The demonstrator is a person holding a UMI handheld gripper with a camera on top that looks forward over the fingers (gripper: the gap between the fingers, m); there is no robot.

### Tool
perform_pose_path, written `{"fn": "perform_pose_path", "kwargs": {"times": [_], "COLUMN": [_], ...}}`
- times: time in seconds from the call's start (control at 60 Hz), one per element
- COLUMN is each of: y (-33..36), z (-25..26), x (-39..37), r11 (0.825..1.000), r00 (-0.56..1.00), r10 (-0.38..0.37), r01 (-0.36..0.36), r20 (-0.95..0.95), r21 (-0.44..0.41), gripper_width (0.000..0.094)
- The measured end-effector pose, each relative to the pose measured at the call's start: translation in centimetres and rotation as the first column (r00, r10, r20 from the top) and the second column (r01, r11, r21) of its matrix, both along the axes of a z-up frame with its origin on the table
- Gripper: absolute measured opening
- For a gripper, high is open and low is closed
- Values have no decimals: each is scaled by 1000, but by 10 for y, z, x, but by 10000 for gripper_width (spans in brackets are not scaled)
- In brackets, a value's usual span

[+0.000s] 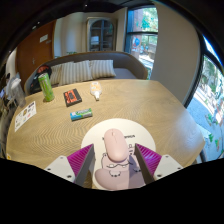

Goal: Arrange mouse

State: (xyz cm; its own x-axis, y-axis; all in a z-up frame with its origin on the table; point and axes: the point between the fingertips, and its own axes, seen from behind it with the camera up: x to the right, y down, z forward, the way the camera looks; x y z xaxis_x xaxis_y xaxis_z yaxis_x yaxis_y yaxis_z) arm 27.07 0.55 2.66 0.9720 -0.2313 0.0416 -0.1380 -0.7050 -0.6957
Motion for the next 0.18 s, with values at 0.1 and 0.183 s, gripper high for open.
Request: {"fn": "perform_pose_path", "kwargs": {"times": [0.1,0.183], "y": [-25,-48], "z": [31,53], "x": [-21,-44], "r11": [1000,998], "r00": [999,997], "r10": [-29,-64], "r01": [29,64], "r20": [33,40], "r21": [5,12], "gripper_width": [849,850]}}
